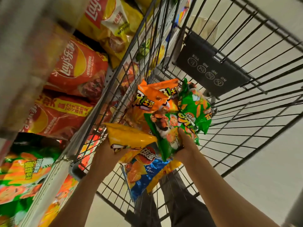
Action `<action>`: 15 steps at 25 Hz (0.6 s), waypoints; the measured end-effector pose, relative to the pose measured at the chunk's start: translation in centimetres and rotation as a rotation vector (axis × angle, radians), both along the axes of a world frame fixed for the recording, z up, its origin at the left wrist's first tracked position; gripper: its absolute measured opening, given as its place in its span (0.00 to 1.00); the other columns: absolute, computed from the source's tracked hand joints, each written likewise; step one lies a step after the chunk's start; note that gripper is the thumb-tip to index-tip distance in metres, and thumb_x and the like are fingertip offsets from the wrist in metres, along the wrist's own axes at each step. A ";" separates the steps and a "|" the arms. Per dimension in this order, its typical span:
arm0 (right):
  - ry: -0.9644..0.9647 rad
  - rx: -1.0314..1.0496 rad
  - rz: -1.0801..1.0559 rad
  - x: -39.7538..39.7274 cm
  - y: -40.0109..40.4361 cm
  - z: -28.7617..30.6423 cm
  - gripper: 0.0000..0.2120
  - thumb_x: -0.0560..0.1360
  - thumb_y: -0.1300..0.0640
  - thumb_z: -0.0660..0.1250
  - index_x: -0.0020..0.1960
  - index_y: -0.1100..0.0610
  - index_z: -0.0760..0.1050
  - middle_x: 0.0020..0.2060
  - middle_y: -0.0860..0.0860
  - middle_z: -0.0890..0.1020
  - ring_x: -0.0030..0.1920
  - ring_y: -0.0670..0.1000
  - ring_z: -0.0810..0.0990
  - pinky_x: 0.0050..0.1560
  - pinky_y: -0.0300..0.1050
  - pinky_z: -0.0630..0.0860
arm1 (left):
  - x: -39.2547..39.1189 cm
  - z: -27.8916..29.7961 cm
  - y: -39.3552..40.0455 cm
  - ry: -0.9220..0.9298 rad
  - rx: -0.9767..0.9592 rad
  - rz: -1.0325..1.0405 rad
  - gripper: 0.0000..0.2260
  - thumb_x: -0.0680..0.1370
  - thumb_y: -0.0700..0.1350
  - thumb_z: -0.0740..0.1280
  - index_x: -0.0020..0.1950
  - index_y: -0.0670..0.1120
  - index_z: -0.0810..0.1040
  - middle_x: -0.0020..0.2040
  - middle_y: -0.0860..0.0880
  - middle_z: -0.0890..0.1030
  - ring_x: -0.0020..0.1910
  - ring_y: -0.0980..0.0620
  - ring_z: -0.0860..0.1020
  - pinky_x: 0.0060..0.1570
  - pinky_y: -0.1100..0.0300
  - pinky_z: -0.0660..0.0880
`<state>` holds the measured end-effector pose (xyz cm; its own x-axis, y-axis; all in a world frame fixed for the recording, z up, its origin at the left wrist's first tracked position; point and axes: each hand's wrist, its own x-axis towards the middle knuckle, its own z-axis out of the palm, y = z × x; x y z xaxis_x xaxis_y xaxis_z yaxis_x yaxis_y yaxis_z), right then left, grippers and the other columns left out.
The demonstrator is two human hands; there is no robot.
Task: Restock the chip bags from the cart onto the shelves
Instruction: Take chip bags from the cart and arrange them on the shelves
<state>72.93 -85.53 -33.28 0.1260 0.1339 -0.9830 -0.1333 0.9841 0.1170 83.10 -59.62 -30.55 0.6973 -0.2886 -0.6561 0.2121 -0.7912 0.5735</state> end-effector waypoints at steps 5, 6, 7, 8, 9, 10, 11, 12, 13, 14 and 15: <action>-0.335 0.010 0.169 -1.5 -1.8 6.0 0.17 0.79 0.49 0.67 0.60 0.59 0.83 0.55 0.60 0.87 0.51 0.60 0.87 0.58 0.64 0.81 | -0.7 7.2 0.7 -0.215 0.031 0.101 0.24 0.66 0.59 0.78 0.57 0.59 0.73 0.46 0.56 0.83 0.43 0.54 0.81 0.43 0.59 0.77; -0.388 -0.033 0.210 -1.5 -2.4 7.4 0.17 0.76 0.49 0.68 0.61 0.58 0.83 0.57 0.59 0.86 0.54 0.60 0.87 0.58 0.64 0.81 | -0.6 8.5 0.9 -0.229 0.042 0.170 0.25 0.65 0.58 0.78 0.57 0.56 0.73 0.43 0.57 0.82 0.41 0.57 0.80 0.41 0.61 0.75; -0.429 -0.086 0.248 -1.5 -3.1 8.8 0.19 0.75 0.49 0.69 0.63 0.57 0.83 0.59 0.58 0.85 0.57 0.59 0.86 0.59 0.63 0.80 | -0.4 9.7 0.8 -0.229 0.051 0.234 0.24 0.65 0.58 0.78 0.54 0.55 0.72 0.39 0.57 0.82 0.38 0.60 0.79 0.39 0.63 0.72; -0.465 -0.143 0.286 -1.5 -3.7 10.2 0.22 0.74 0.49 0.70 0.65 0.56 0.81 0.61 0.58 0.85 0.59 0.59 0.85 0.60 0.62 0.79 | -0.2 10.8 0.7 -0.234 0.065 0.292 0.22 0.65 0.59 0.77 0.51 0.54 0.72 0.37 0.58 0.81 0.36 0.61 0.79 0.37 0.63 0.70; -0.499 -0.210 0.329 -1.6 -4.2 11.7 0.24 0.73 0.50 0.70 0.67 0.57 0.79 0.62 0.58 0.84 0.61 0.58 0.84 0.61 0.61 0.79 | -0.1 11.9 0.6 -0.239 0.067 0.340 0.21 0.66 0.61 0.76 0.49 0.54 0.71 0.38 0.57 0.81 0.37 0.57 0.79 0.37 0.62 0.70; -0.537 -0.285 0.377 -1.9 -4.7 13.1 0.25 0.73 0.52 0.71 0.69 0.57 0.78 0.62 0.58 0.84 0.61 0.58 0.84 0.59 0.60 0.81 | -0.1 12.9 0.7 -0.235 0.050 0.383 0.20 0.68 0.61 0.75 0.51 0.53 0.72 0.41 0.54 0.81 0.41 0.50 0.80 0.40 0.60 0.70; -0.571 -0.371 0.428 -2.3 -4.8 14.4 0.26 0.72 0.55 0.71 0.69 0.58 0.77 0.61 0.59 0.84 0.58 0.58 0.85 0.55 0.58 0.83 | -0.3 13.9 0.8 -0.238 0.014 0.416 0.20 0.71 0.60 0.75 0.53 0.50 0.75 0.44 0.49 0.82 0.45 0.44 0.80 0.43 0.58 0.71; -0.594 -0.456 0.480 -2.9 -4.8 15.7 0.27 0.71 0.57 0.72 0.69 0.58 0.76 0.59 0.59 0.85 0.55 0.58 0.87 0.50 0.57 0.85 | -0.6 14.8 1.0 -0.240 -0.028 0.438 0.21 0.72 0.60 0.74 0.56 0.47 0.77 0.46 0.43 0.83 0.48 0.39 0.81 0.43 0.56 0.72; -0.615 -0.529 0.531 -3.5 -4.6 16.8 0.27 0.70 0.59 0.73 0.69 0.58 0.76 0.58 0.59 0.86 0.52 0.58 0.87 0.48 0.56 0.85 | -1.1 15.7 1.3 -0.245 -0.076 0.445 0.22 0.73 0.60 0.74 0.58 0.46 0.79 0.48 0.39 0.83 0.50 0.37 0.82 0.43 0.54 0.75; -0.637 -0.595 0.584 -4.4 -4.1 18.0 0.27 0.69 0.60 0.74 0.68 0.56 0.76 0.57 0.59 0.86 0.51 0.58 0.88 0.47 0.56 0.85 | -1.9 16.7 1.6 -0.256 -0.116 0.453 0.23 0.73 0.62 0.74 0.60 0.49 0.80 0.50 0.39 0.85 0.50 0.38 0.83 0.45 0.52 0.77; -0.663 -0.653 0.635 -5.5 -3.4 19.0 0.28 0.68 0.61 0.75 0.67 0.54 0.76 0.56 0.59 0.86 0.51 0.59 0.88 0.46 0.56 0.85 | -2.9 17.8 2.0 -0.270 -0.149 0.463 0.24 0.71 0.64 0.74 0.61 0.51 0.80 0.50 0.42 0.86 0.49 0.41 0.84 0.47 0.52 0.79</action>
<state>67.46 -88.95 -14.26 0.7415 -0.1559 -0.6526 -0.4761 0.5631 -0.6755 80.20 -57.61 -12.79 0.9110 0.0118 -0.4123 0.3486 -0.5561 0.7545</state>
